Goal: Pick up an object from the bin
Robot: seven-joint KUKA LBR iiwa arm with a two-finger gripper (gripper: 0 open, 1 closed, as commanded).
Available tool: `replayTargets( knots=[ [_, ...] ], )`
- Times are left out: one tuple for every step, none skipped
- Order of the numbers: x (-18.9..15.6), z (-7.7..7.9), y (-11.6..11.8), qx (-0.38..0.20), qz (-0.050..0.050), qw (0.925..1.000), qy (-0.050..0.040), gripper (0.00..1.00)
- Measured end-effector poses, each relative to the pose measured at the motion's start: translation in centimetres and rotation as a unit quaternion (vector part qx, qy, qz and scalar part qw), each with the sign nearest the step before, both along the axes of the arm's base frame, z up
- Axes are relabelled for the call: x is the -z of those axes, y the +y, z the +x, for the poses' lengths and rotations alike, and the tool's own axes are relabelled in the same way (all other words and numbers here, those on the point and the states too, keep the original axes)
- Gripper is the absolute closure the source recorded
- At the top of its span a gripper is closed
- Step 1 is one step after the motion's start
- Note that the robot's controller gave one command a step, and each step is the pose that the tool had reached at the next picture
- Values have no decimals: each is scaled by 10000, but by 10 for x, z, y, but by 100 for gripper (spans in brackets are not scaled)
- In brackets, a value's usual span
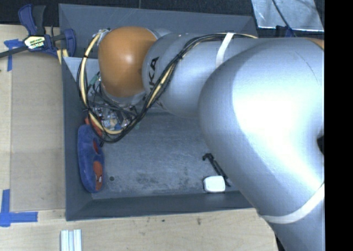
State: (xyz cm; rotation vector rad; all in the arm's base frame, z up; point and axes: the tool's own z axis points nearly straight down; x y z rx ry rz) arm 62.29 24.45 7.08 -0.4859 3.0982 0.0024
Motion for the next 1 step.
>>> replayTargets(
  knots=[
    [-47, 2, 0, 4, 5, 10000, -19, 100]
  ],
)
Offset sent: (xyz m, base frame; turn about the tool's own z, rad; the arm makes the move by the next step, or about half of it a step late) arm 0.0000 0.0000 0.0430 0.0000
